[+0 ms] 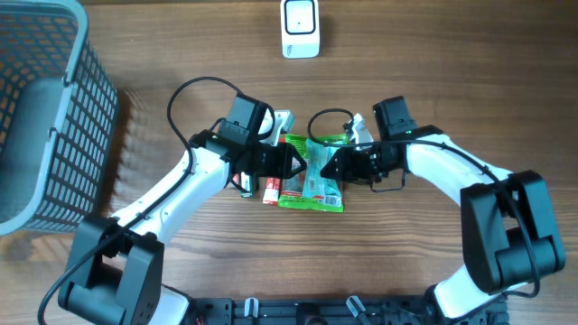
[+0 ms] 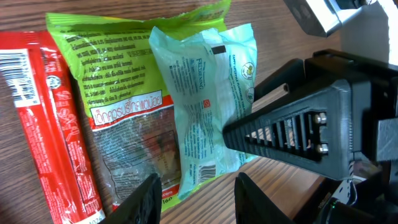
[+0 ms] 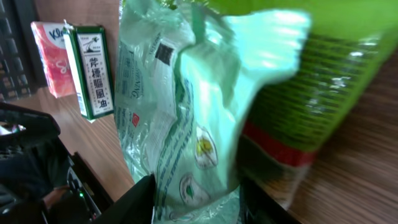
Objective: Scan the item barcode
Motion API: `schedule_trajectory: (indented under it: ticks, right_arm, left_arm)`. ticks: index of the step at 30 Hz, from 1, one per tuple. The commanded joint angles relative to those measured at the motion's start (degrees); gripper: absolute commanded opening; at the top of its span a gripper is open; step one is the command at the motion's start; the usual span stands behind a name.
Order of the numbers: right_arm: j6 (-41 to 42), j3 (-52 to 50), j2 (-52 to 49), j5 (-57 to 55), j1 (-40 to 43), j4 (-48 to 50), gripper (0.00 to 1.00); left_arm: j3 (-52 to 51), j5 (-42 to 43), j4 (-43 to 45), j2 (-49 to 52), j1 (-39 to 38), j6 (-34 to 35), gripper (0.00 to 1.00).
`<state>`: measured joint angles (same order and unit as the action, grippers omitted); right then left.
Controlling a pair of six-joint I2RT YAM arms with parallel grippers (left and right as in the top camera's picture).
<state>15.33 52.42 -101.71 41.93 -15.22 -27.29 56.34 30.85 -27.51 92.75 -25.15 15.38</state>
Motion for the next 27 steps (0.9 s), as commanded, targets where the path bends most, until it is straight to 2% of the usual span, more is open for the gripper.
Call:
schedule_trajectory:
  ticks: [1, 4, 10, 12, 14, 17, 19, 20, 22, 24, 27]
  right_arm:
    - [3.10, -1.49, 0.87, -2.34, -1.55, 1.44, 0.28]
    - [3.15, -1.49, 0.90, 5.11, -1.66, 4.17, 0.25]
    - [3.30, -1.49, 0.90, 10.34, -1.66, 7.28, 0.22]
    - [3.85, -1.49, 0.90, 10.10, -1.66, 8.57, 0.22]
    - [4.39, -1.49, 0.87, 6.69, -1.66, 9.31, 0.15]
    - [4.33, -1.57, 0.79, 2.51, -2.14, 9.27, 0.15]
    - [4.24, -1.57, 0.79, 0.28, -2.86, 9.31, 0.23]
    - [4.13, -1.57, 0.79, -1.22, -3.52, 9.55, 0.30]
    - [2.49, -1.27, 1.09, -2.05, -3.78, 9.79, 0.35]
    - [1.05, 0.15, 2.34, -2.34, -3.30, 8.83, 0.43]
    - [-0.42, 3.28, 6.54, -2.51, -2.29, 5.55, 0.47]
  left_arm:
    - [0.68, -1.16, -0.24, 0.07, 2.34, -0.13, 0.35]
    - [0.68, -1.11, -0.81, 0.07, 5.01, -0.13, 0.35]
    - [0.68, -1.11, -2.36, 0.07, 6.32, -0.15, 0.34]
    - [0.68, -1.11, -2.34, 0.07, 6.32, -0.15, 0.34]
    - [0.68, -1.11, -2.36, 0.07, 6.32, -0.13, 0.34]
    - [0.68, -1.09, -3.04, 0.07, 6.29, -0.13, 0.34]
    - [0.68, -0.87, -3.21, 0.07, 6.25, -0.13, 0.34]
    - [0.68, -0.04, -3.04, 0.07, 6.25, -0.11, 0.34]
    - [0.68, 1.75, -2.19, 0.04, 6.32, -0.13, 0.29]
    - [1.27, 4.02, -0.92, 0.04, 6.38, -0.13, 0.28]
    - [2.86, 7.15, -0.35, 0.04, 6.36, -0.07, 0.29]
